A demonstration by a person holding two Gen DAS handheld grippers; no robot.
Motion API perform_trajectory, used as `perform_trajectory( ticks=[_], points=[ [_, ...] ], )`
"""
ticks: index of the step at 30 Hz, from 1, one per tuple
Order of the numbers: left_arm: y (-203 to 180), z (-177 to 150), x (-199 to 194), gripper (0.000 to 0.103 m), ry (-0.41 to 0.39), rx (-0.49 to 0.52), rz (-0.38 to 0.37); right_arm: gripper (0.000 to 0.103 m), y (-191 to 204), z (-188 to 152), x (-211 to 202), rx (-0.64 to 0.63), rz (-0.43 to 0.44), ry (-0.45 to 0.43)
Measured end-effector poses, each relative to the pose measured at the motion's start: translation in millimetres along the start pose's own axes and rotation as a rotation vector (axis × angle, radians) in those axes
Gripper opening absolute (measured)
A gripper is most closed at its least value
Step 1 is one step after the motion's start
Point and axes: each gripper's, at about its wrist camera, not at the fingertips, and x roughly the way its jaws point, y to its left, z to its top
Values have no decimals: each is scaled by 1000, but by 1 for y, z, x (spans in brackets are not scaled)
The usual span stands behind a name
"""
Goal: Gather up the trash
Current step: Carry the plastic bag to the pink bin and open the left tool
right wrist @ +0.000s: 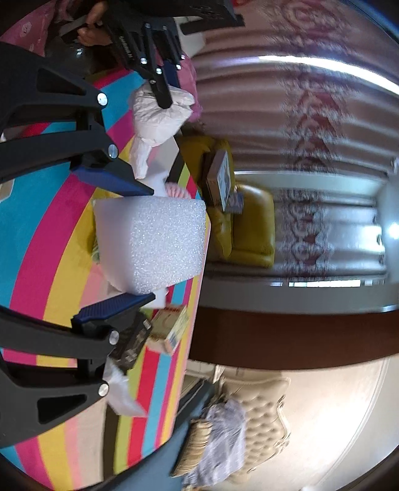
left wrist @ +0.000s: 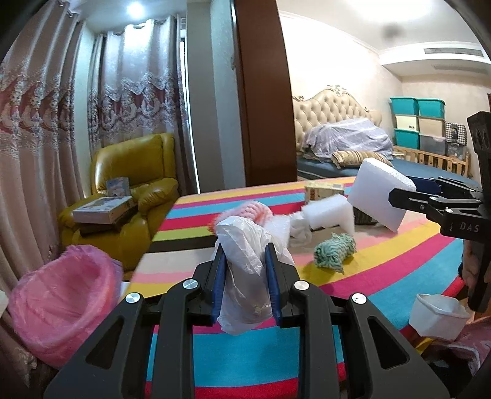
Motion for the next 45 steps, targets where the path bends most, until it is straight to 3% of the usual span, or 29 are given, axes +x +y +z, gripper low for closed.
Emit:
perform_trajectory(
  ticks=[19,32,45],
  points=[
    [69,22,-60,24,-81,-33,192,59,95,72,46,-308,280,73],
    [155,10,-80,24,-38,-122,387,59,201,102,114,-378,490,167],
    [237,-20,-74,24,33,-283,497,59,283,115,176,-382,499,256]
  ],
)
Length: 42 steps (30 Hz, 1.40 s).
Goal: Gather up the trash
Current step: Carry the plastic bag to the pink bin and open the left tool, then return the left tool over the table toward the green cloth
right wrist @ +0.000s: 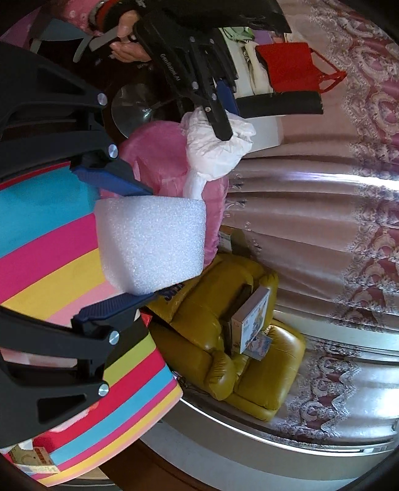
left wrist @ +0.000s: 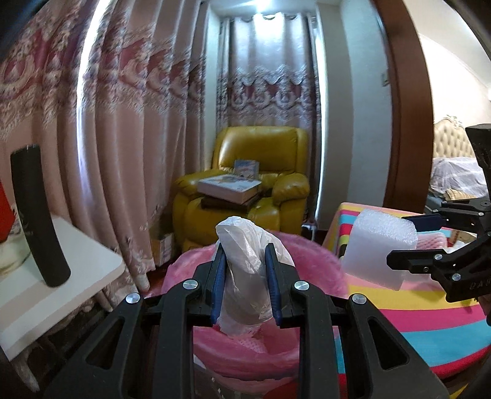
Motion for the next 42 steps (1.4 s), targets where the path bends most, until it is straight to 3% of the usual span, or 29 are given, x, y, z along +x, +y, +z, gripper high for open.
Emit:
perform_trajectory(
  ticks=[4,8,10,11,12,14,23,26,33,42],
  points=[
    [7,-7,16,24,42,-31,11,60,7,9,20,-7,-16,1],
    [7,-17,28,24,79,-29,51,62,7,15,33,39,29,-14],
    [9,-21,31,27,95,-40,54,81,6,20,39,59,55,-22],
    [9,-23,31,36,100,-40,56,81,5,21,40,66,52,-27],
    [9,-24,31,57,101,-37,68,81,2,23,39,78,52,-33],
    [9,-26,26,77,75,-28,96,81,-5,22,32,99,63,-41],
    [-19,-24,8,84,23,40,104,81,-58,-11,-43,131,4,-69],
    [-39,-20,0,84,2,71,66,81,-83,-30,-76,150,-36,-74],
    [-98,-19,-6,84,18,111,-109,82,-127,-87,-141,224,-136,-62],
    [-192,-45,0,84,119,204,-339,83,-125,-172,-187,291,-268,31]
  ],
)
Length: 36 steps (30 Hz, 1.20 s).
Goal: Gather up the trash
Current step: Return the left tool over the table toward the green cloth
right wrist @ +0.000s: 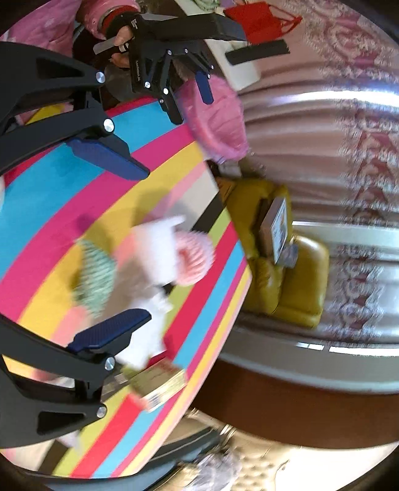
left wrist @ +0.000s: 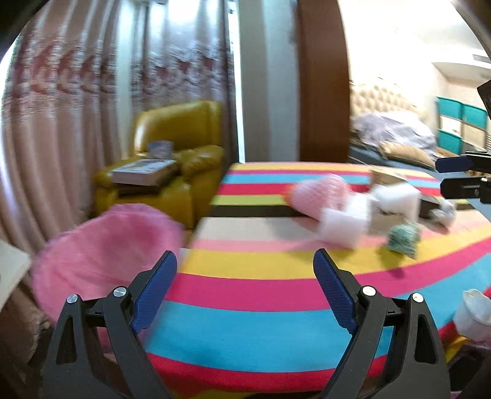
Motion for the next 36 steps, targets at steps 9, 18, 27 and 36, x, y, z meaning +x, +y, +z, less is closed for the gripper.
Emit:
perform_trajectory(
  ticks=[9,18,27,36],
  points=[
    [-58,-9,19,84,26,51,-123,84,2,-60,-41,158,-40,-16],
    [-69,-17,18,84,26,70,-132,84,25,-106,-54,201,-99,83],
    [-55,-20,10,84,16,49,-109,89,38,-116,-39,183,-62,210],
    [-52,-21,12,84,24,46,-104,70,27,-131,-19,266,-3,299]
  ],
)
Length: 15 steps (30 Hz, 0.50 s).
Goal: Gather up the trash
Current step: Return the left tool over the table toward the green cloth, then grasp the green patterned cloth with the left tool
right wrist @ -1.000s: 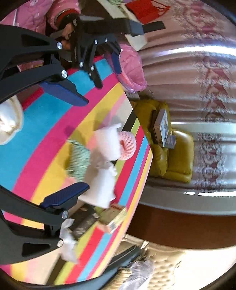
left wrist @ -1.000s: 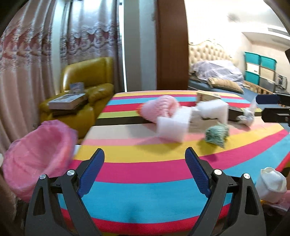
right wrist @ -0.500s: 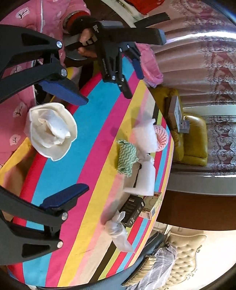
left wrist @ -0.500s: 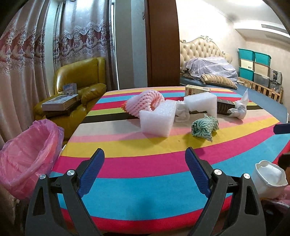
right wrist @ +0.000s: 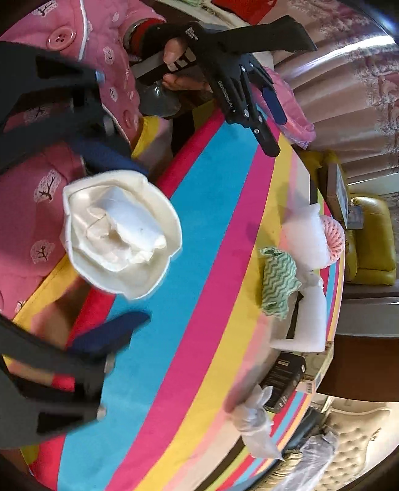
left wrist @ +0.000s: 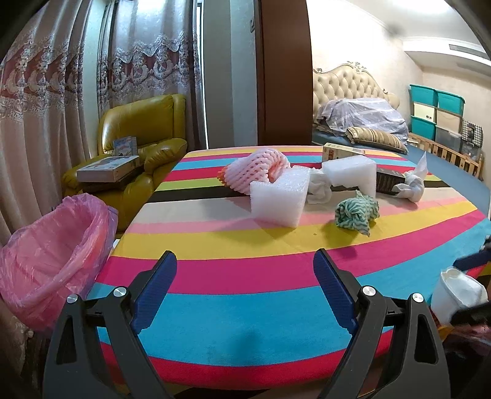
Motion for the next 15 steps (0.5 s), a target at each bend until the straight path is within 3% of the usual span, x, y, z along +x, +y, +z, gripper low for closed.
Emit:
perform_trajectory(
  ticks=[4,12,15],
  points=[
    [-4,2,2,84,-2,12,-7,64,1,2,-10,-14,-7,-60],
    [-29,16,17,84,19,40,-92,64,-22,14,-22,11,-155,-223],
    [-41,21,26,84,37,55,-112,64,-38,20,-21,54,-170,-269]
  ],
)
